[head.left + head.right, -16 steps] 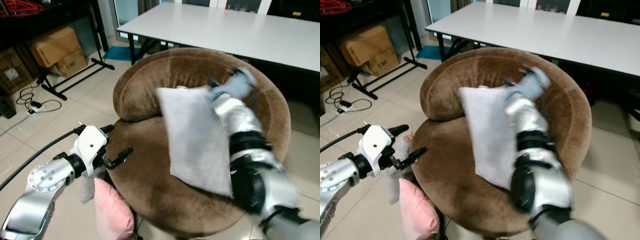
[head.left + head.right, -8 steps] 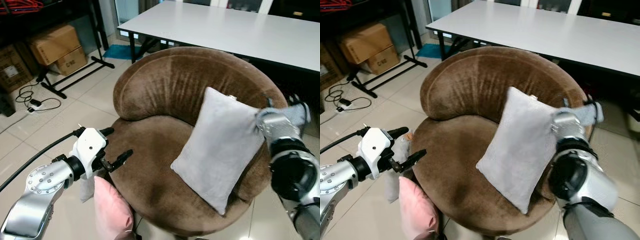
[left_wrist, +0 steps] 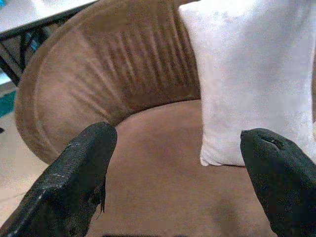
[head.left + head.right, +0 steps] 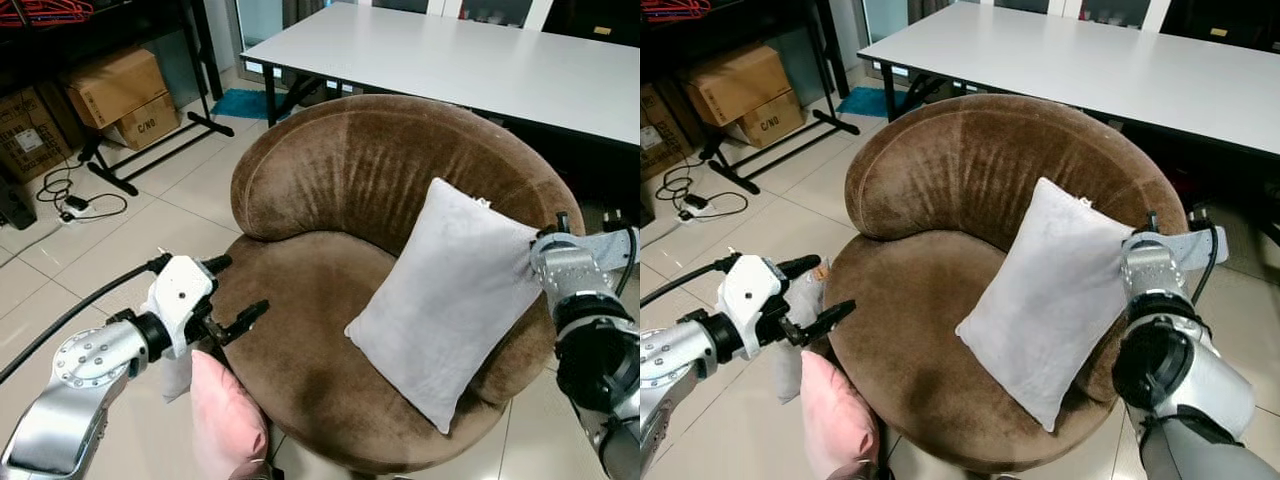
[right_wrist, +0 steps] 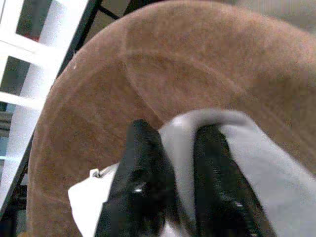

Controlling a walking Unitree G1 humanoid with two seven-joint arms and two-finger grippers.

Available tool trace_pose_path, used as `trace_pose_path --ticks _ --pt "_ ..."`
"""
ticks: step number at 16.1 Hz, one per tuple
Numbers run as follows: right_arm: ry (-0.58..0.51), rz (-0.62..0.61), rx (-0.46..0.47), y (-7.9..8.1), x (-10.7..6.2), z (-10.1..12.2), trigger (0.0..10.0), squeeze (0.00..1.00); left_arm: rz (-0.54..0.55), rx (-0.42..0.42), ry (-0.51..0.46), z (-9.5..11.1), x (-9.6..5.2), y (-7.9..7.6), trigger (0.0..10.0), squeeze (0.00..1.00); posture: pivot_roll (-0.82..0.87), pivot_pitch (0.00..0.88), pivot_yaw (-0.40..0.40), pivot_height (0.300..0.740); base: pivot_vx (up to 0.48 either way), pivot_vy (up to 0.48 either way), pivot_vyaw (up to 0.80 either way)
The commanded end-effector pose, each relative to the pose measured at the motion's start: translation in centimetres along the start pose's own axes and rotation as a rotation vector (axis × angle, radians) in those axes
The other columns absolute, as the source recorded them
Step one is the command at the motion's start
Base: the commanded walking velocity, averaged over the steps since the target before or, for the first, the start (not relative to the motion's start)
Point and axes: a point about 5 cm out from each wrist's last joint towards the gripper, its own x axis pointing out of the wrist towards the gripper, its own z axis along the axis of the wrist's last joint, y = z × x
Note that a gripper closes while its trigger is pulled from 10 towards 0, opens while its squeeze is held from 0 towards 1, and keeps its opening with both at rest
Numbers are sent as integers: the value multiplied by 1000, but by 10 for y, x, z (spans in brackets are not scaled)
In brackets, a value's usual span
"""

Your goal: Move the pillow to the sofa from floor

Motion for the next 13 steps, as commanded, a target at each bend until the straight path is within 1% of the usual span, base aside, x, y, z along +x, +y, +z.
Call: trace_pose_path --ticks 1,2,3,4,5,6,7,8,9,10,11,12,13 --pt "-44 21 -10 2 0 10 10000 1000 -22 -10 -4 1 1 -3 10000 0 15 0 8 740 0 0 0" --pt "-111 10 -80 1 0 22 10000 1000 -32 -26 2 -1 0 -6 10000 0 11 0 4 740 0 0 0" --pt "-131 13 -104 1 0 27 10000 1000 -29 -32 -1 0 0 -6 10000 0 11 0 4 740 0 0 0" --pt "-170 55 -172 5 -1 35 10000 1000 0 -51 -13 1 0 -5 10000 0 5 0 4 740 0 0 0" --pt "-193 90 -264 10 -2 39 10000 1000 40 -61 -23 1 0 -4 10000 0 3 0 4 740 0 0 0" --pt "-199 139 -308 15 -3 39 10000 1000 60 -67 -31 2 1 -3 10000 0 -1 0 4 740 0 0 0" --pt "-201 299 -515 29 -10 29 10000 0 137 -70 -50 3 2 0 10000 0 -21 0 10 740 0 0 0" --pt "-195 392 -647 34 -17 18 10000 0 192 -56 -62 3 3 2 10000 0 -21 0 10 740 0 0 0" --pt "-158 537 -883 36 -39 -13 10000 0 292 -59 -71 2 4 6 10000 0 -27 0 8 740 0 0 0" --pt "-110 615 -963 29 -61 -36 10000 0 350 -66 -65 1 3 9 10000 0 -30 0 5 740 0 0 0" --pt "-86 635 -973 26 -69 -44 10000 0 365 -70 -63 0 3 9 10000 0 -30 0 5 740 0 0 0" --pt "-32 669 -972 18 -94 -68 10000 0 390 -67 -61 0 3 9 10000 0 -33 0 0 740 0 0 0" --pt "-8 664 -963 13 -106 -81 10000 0 414 -70 -61 0 3 9 10000 0 -35 0 -1 740 0 0 0"
